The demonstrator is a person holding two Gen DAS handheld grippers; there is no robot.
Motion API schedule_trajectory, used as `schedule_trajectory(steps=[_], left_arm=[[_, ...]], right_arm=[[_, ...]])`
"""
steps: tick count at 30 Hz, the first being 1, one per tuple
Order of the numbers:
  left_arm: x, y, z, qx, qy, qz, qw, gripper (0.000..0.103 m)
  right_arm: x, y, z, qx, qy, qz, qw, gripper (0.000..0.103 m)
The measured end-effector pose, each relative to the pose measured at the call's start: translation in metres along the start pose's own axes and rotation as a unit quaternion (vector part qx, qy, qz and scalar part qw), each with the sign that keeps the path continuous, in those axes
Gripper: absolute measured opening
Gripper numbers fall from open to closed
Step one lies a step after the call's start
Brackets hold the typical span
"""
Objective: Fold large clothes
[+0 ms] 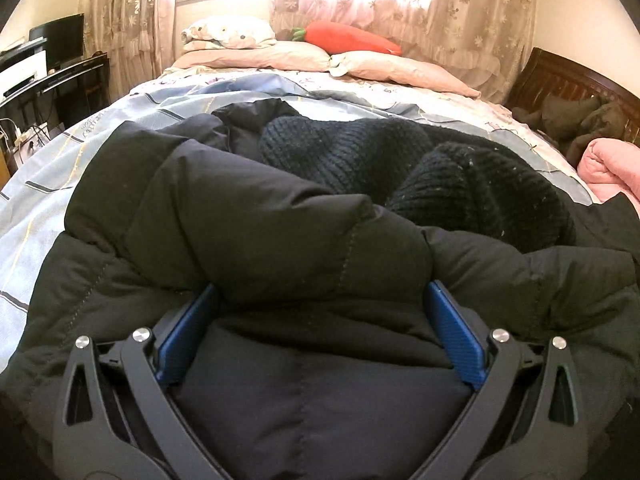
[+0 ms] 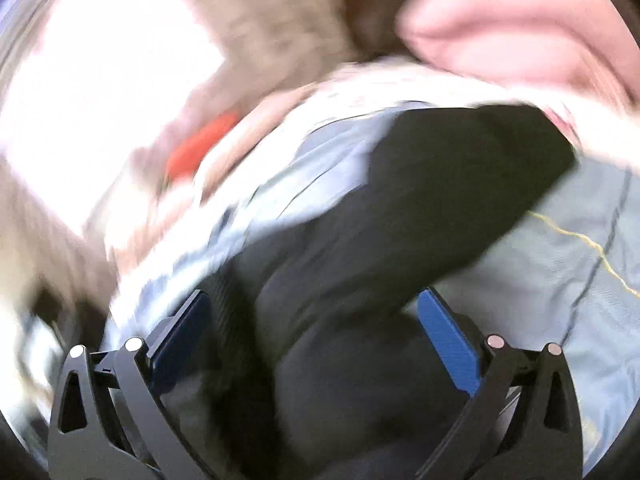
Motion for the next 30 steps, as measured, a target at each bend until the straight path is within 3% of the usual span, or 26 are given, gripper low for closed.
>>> schedule_trajectory(steps=[2, 3, 8, 11, 14, 16, 18, 22, 23, 24, 25, 26, 30], left_arm=[[0.001, 0.002, -0.001, 0.0, 0.0, 0.0, 1.0, 0.101], [0.0, 0.001, 0.0, -0.001, 0.001, 0.0, 1.0, 0.101], [0.001, 0.002, -0.001, -0.002, 0.002, 0.0, 1.0, 0.101], [0.001, 0.002, -0.002, -0.003, 0.003, 0.001, 1.0, 0.101], [0.001, 0.001, -0.002, -0.003, 0.003, 0.001, 1.0, 0.101], [0.002, 0.002, -0.002, -0.003, 0.003, 0.002, 1.0, 0.101], [0.001, 0.001, -0.002, -0.003, 0.004, 0.002, 1.0, 0.101], [0.001, 0.004, -0.003, -0.006, 0.007, 0.003, 1.0, 0.101], [0.001, 0.004, -0.003, -0.007, 0.009, 0.003, 0.9999, 0.101], [0.0, 0.005, -0.004, -0.008, 0.01, 0.004, 0.9999, 0.101], [0.001, 0.006, -0.005, -0.01, 0.011, 0.004, 0.9999, 0.101], [0.002, 0.006, -0.005, -0.011, 0.011, 0.005, 0.9999, 0.101], [0.002, 0.007, -0.006, -0.014, 0.013, 0.006, 0.9998, 0.101]], right_arm=[[0.012, 0.059, -0.035, 0.126, -0.005, 0.003, 0.992, 0.102], [0.014, 0.078, -0.045, 0.154, -0.004, -0.008, 0.988, 0.102], [0.019, 0.137, -0.05, 0.156, 0.006, 0.047, 0.987, 0.102], [0.047, 0.16, -0.033, 0.245, -0.002, 0.02, 0.969, 0.102], [0.074, 0.147, -0.052, 0.22, 0.014, 0.022, 0.975, 0.102], [0.103, 0.133, -0.066, 0.193, -0.005, 0.005, 0.981, 0.102], [0.126, 0.13, -0.07, 0.171, -0.024, 0.026, 0.985, 0.102], [0.161, 0.124, -0.081, 0.163, -0.018, 0.036, 0.986, 0.102], [0.166, 0.122, -0.081, 0.166, -0.021, 0.038, 0.985, 0.096], [0.169, 0.122, -0.081, 0.167, -0.022, 0.051, 0.984, 0.079], [0.169, 0.123, -0.08, 0.164, -0.023, 0.073, 0.983, 0.069], [0.171, 0.122, -0.077, 0.16, -0.024, 0.088, 0.983, 0.048], [0.164, 0.122, -0.071, 0.187, 0.001, 0.057, 0.981, 0.023]])
Point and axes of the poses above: each gripper's, at about its wrist camera, not at the fingertips, and x roughly the way its jaws point, y to its right, z to its underside, the point moved 2 cm from there along x, roughly the way its jaws point, and after that the axes turned 15 degrees about y, right-handed, at the moved point
